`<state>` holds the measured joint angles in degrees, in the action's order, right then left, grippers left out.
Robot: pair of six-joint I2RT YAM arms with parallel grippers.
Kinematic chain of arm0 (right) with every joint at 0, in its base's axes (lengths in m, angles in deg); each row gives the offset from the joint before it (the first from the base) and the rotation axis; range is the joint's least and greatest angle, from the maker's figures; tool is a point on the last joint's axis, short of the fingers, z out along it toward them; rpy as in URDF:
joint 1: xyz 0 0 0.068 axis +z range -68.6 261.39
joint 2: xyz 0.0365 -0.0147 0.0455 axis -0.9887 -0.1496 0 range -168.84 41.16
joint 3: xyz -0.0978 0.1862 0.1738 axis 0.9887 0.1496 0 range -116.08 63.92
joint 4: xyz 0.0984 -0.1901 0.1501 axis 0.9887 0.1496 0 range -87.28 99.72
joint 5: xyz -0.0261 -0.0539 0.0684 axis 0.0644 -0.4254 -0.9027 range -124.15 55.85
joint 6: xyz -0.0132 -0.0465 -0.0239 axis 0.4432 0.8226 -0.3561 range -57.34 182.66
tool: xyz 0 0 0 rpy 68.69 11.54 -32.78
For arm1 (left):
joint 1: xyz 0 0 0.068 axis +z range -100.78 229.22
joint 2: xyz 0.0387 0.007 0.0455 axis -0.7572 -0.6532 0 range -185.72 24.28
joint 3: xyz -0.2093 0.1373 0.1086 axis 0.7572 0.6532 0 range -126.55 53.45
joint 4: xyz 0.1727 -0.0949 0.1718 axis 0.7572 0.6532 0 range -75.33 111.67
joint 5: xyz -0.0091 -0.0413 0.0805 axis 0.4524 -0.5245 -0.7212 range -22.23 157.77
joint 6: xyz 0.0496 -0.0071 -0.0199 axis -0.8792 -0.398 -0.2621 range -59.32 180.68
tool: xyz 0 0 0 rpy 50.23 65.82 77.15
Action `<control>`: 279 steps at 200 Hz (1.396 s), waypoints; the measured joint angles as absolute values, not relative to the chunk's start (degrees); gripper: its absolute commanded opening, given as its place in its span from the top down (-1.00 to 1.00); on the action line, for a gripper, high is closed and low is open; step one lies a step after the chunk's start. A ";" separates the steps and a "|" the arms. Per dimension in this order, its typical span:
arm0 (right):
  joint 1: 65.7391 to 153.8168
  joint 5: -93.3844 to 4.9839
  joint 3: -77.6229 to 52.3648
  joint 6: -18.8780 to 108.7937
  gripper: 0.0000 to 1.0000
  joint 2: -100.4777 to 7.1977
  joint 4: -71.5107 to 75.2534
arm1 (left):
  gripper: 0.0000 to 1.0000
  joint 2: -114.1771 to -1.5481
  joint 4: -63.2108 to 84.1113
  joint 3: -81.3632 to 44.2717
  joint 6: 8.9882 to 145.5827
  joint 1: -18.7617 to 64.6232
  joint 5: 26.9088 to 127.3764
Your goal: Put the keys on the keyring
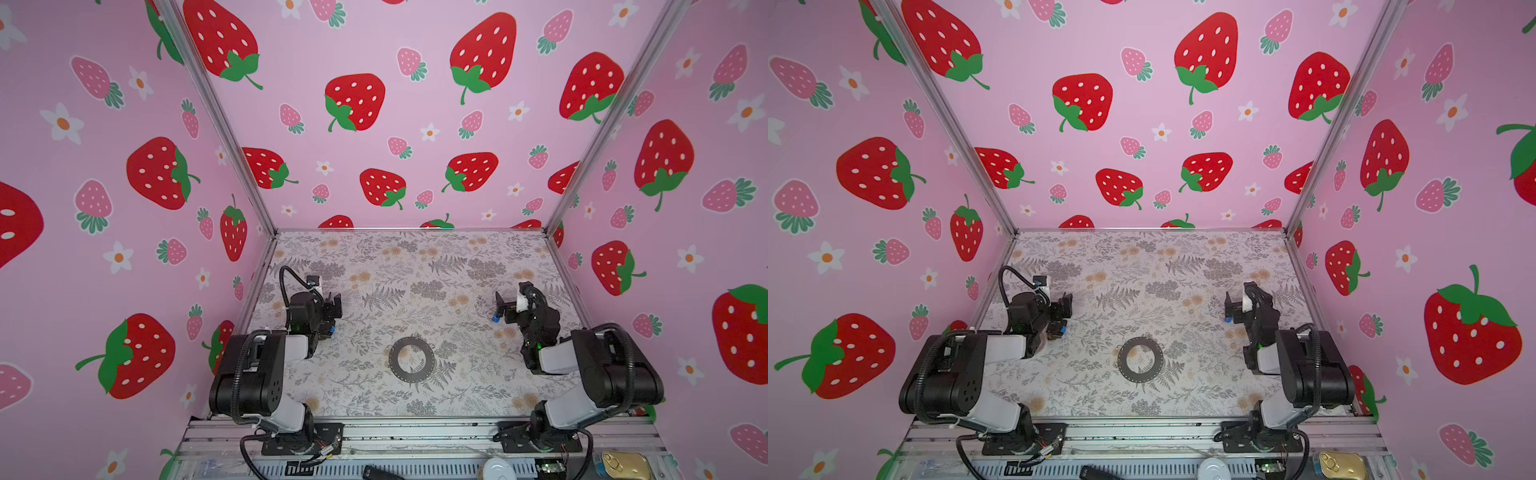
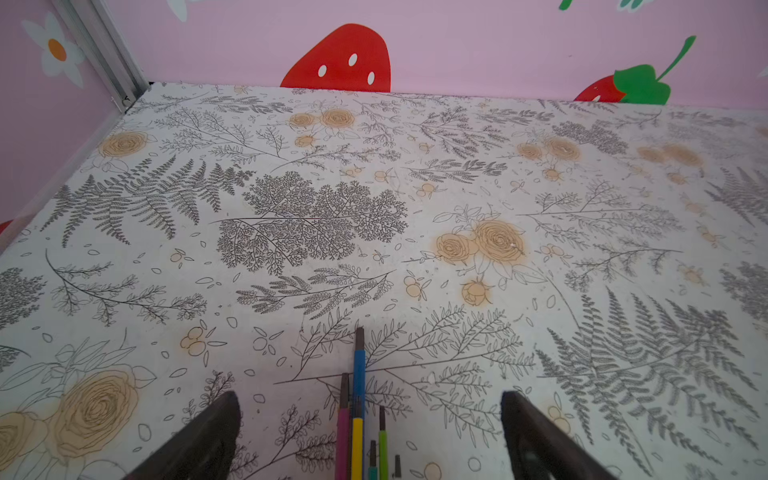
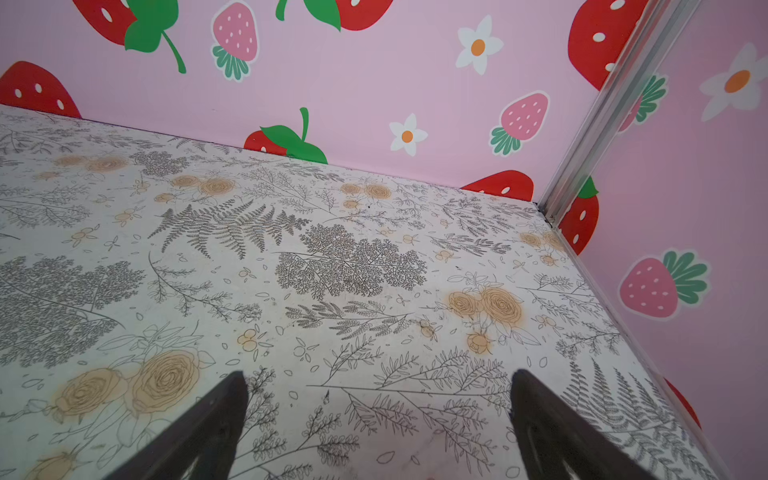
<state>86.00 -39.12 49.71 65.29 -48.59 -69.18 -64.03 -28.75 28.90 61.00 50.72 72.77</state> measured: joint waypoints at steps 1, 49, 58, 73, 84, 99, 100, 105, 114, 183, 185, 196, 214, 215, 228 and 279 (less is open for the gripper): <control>86.00 -39.12 49.71 65.29 -0.99 -48.59 -69.18 | -0.98 -64.03 -28.75 28.90 61.00 50.72 72.74; 86.00 -39.12 49.71 65.29 -0.99 -48.59 -69.18 | -0.98 -64.03 -28.77 28.90 61.00 50.72 72.74; 86.00 -39.12 49.71 65.29 -0.99 -48.59 -69.18 | -0.98 -64.03 -28.75 28.90 61.02 50.72 72.74; 86.00 -39.12 49.71 65.27 -0.99 -48.59 -69.18 | -0.98 -64.03 -28.75 28.90 61.00 50.72 72.74; 86.00 -39.12 49.71 65.29 -0.99 -48.59 -69.18 | -0.98 -64.03 -28.75 28.90 61.02 50.72 72.77; 86.00 -39.12 49.71 65.29 -0.99 -48.59 -69.18 | -0.97 -64.03 -28.75 28.90 61.02 50.72 72.77; 86.00 -39.12 49.71 65.29 -0.99 -48.59 -69.18 | -0.98 -64.03 -28.75 28.90 61.00 50.72 72.74; 86.00 -39.12 49.71 65.29 -0.99 -48.59 -69.18 | -0.97 -64.03 -28.75 28.90 61.00 50.72 72.74; 86.00 -39.14 49.71 65.27 -0.99 -48.59 -69.18 | -0.98 -64.03 -28.75 28.90 61.00 50.72 72.77; 86.00 -39.14 49.71 65.25 -0.89 -48.59 -69.18 | -0.98 -64.03 -28.75 28.90 61.02 50.72 72.77; 86.00 -39.14 49.71 65.25 -0.87 -48.59 -69.18 | -0.98 -64.03 -28.75 28.90 61.00 50.72 72.77; 86.00 -39.16 49.71 65.29 -0.82 -48.59 -69.18 | -0.98 -64.03 -28.75 28.90 61.00 50.72 72.77; 86.00 -39.12 49.71 65.20 -0.76 -48.59 -69.18 | -0.97 -64.03 -28.75 28.90 61.02 50.72 72.77; 86.00 -39.12 49.71 65.27 -0.76 -48.59 -69.18 | -0.98 -64.03 -28.75 28.90 61.02 50.72 72.77; 86.00 -38.53 49.71 65.01 -0.73 -48.59 -69.18 | -0.98 -64.03 -28.75 28.90 61.00 50.72 72.74; 86.21 -36.65 51.21 64.05 -0.62 -46.15 -69.00 | -0.98 -62.15 -23.04 27.17 60.97 50.72 72.57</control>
